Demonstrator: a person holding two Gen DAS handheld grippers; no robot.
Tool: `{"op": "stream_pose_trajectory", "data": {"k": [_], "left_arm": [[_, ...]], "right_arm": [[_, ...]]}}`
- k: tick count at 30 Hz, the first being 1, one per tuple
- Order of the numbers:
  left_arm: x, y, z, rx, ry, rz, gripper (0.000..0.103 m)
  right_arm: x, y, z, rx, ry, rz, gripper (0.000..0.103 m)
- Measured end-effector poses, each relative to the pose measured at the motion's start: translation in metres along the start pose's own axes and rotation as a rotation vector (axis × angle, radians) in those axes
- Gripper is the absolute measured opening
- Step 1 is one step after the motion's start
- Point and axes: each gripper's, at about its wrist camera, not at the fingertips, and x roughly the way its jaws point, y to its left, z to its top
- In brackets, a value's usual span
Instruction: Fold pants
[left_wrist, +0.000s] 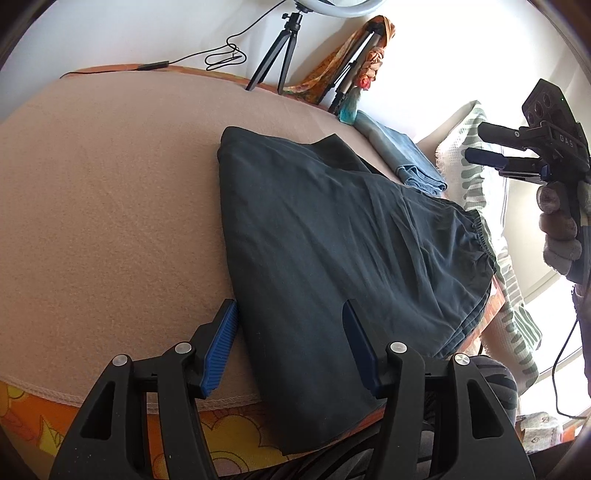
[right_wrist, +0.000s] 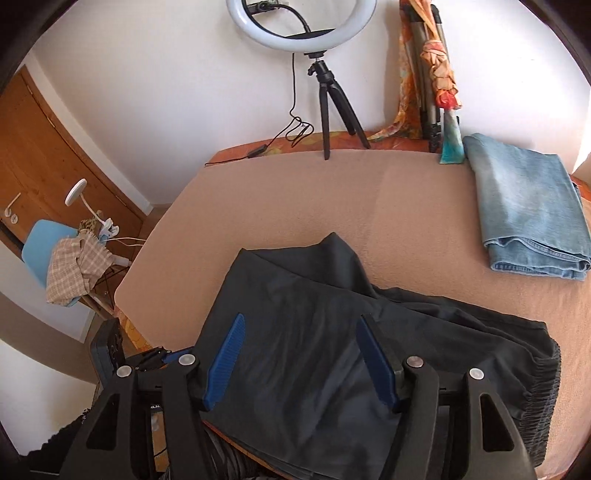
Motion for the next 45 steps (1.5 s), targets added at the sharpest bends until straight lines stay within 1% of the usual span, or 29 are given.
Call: {"op": "stream_pose_trajectory", "data": {"k": [2,4,9,11,14,22,28,31,36,41,44,45], "left_arm": [[0.001,0.000,-0.001,-0.021,-0.006,-0.038,0.057],[0.001,-0.002,-0.003,-0.025,-0.017,-0.049,0.055],[-0.002,-0.011,-0.004,-0.021,-0.051,-0.051,0.055],[-0.004,-0.015,-0.005,-0.014,-0.057,-0.053,0.055],[-0.005,-0.020,-0.006,0.017,-0.060,-0.034,0.055],[-0.012,-0.025,-0.009,0.044,-0.081,-0.035,0.055],[-0.014,-0.022,-0.011,0.047,-0.082,-0.050,0.055],[-0.014,-0.019,-0.013,0.032,-0.084,-0.073,0.055],[-0.016,-0.015,-0.018,-0.010,-0.099,-0.139,0.055],[-0.014,-0.023,-0.018,0.011,-0.102,-0.160,0.055],[-0.012,-0.029,-0.017,0.022,-0.097,-0.167,0.055],[-0.012,-0.031,-0.017,0.026,-0.096,-0.167,0.055]], "right_arm": [[0.024,0.022,0.005,-0.036,0.030,0.007,0.066],[0.051,0.043,0.009,-0.057,0.073,0.015,0.066],[0.109,0.079,0.016,-0.084,0.152,0.022,0.065],[0.126,0.090,0.017,-0.092,0.168,0.015,0.065],[0.146,0.097,0.020,-0.093,0.194,0.007,0.065],[0.177,0.108,0.026,-0.093,0.235,-0.032,0.065],[0.194,0.121,0.032,-0.127,0.268,-0.076,0.065],[0.202,0.126,0.034,-0.141,0.285,-0.099,0.064],[0.221,0.133,0.034,-0.153,0.332,-0.147,0.063],[0.237,0.140,0.034,-0.159,0.370,-0.192,0.060],[0.246,0.144,0.031,-0.186,0.393,-0.230,0.058],[0.249,0.145,0.030,-0.194,0.402,-0.245,0.055]]}}
